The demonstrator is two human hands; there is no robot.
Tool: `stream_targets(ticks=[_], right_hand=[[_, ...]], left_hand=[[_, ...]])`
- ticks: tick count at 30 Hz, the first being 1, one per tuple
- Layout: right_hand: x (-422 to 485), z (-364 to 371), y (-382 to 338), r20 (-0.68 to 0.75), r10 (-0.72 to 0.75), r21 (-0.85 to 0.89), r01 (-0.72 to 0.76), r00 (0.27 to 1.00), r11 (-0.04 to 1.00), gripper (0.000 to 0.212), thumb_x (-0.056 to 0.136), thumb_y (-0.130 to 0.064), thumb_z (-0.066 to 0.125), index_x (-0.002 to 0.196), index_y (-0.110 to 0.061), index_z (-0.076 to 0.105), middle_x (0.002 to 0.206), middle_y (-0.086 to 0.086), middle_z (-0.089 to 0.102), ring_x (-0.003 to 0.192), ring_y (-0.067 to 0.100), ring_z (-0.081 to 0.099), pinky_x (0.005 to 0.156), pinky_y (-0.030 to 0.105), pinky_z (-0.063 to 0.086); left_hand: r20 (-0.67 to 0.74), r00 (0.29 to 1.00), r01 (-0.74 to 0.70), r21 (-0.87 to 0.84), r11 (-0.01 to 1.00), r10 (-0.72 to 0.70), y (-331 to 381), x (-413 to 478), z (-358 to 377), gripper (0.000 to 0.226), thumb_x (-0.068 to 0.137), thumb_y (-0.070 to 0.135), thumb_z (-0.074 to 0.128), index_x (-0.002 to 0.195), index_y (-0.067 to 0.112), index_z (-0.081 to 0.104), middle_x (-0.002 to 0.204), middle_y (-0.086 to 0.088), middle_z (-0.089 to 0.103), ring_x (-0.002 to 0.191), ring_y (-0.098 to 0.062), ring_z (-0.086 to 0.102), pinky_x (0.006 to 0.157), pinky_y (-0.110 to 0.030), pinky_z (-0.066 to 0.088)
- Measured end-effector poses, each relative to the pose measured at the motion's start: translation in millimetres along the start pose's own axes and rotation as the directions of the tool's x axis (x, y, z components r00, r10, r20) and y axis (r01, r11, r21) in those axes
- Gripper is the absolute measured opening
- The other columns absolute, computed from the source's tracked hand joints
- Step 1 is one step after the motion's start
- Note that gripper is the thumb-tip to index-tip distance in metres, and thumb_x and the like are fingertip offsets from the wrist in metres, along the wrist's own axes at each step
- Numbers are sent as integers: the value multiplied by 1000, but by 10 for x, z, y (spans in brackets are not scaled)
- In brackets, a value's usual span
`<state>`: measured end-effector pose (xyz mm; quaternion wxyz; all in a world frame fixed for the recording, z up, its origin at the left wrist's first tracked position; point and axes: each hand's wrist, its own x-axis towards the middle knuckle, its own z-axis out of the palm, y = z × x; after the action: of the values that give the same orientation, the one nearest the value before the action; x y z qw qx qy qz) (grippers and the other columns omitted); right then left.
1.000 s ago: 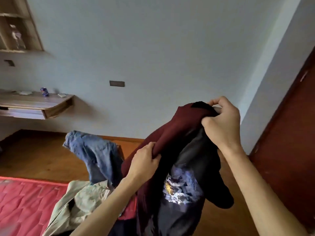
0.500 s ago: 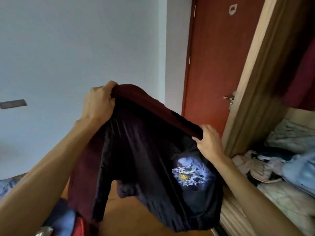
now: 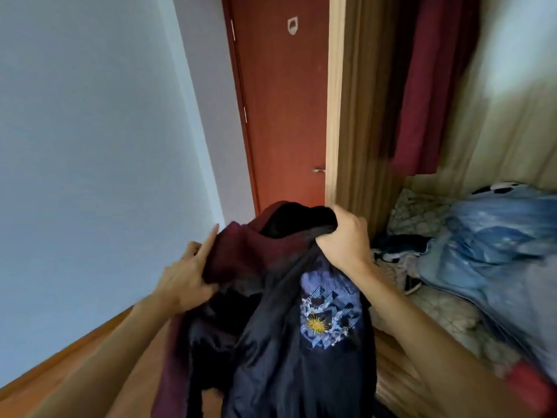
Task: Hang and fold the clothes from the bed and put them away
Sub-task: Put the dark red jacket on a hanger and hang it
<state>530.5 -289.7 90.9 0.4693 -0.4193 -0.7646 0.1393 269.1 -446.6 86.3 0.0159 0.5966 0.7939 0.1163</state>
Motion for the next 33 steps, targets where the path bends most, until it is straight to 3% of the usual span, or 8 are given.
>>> stream_targets(ticks=[7,10,13,19,22,25,28,33], right_hand=[[303,-136,-358,148,-126,-350,171,981,921,25,66,1,58,74,-10,36,52,-2,35,47,21,31,44,28,17],[405,-253,-275,160,-79,-428,141,984,893,25,68,-1,60,79,-10,40,63,5,52,55,28,47,50,31,26],[455,-493,-126,227,-28,-412,122,974,903,29,76,-22,71,85,-17,44,76,0,61,73,26,59,58,32,35],[3,-1150,674,214,263,9,-271,941,962,52,63,-40,90,108,-27,70,108,-13,67,100,-6,62,91,16,46],[-402,-918,949,267,518,44,-547,813,836,69,63,-26,94,120,-32,57,105,-25,62,91,-26,55,78,-3,40],[-515,-747,1149,54,568,-138,-557,821,819,61,74,-22,85,127,-14,57,99,-15,63,89,-5,64,69,1,39],[-452,-878,1381,-175,534,-433,-552,827,713,56,72,-29,77,117,-13,50,110,6,64,102,31,64,81,35,49],[-103,-1214,1619,-472,312,-593,-559,825,580,54,54,-17,86,99,-6,57,96,19,58,92,43,59,81,48,43]], left_hand=[[-206,929,-366,-616,697,306,1112,614,668,97,77,46,63,156,41,8,150,7,36,138,-14,37,114,-40,36],[-280,883,-468,-590,658,376,1346,874,651,59,87,46,65,138,28,43,122,8,56,106,-9,58,87,-25,50],[-422,827,-554,-504,662,371,1532,1214,552,21,93,15,62,112,10,55,89,-2,65,76,-20,63,67,-34,49],[-555,749,-644,-486,590,361,2172,1644,-57,26,83,-7,52,106,5,52,69,-4,53,60,-21,46,64,-24,29],[-587,707,-695,-473,541,395,2473,1734,-205,24,85,-1,53,107,8,52,61,3,50,54,-12,45,64,-28,35],[-567,625,-773,-356,525,537,2561,1811,-227,22,84,1,55,104,7,50,68,2,51,58,-18,45,63,-29,34],[-487,640,-759,-279,589,594,2377,1977,-146,21,83,2,58,100,10,47,73,-3,54,62,-22,47,62,-32,37],[-323,662,-737,-119,665,676,2022,2177,-11,22,82,8,66,95,14,50,81,1,55,67,-23,56,61,-36,48]])
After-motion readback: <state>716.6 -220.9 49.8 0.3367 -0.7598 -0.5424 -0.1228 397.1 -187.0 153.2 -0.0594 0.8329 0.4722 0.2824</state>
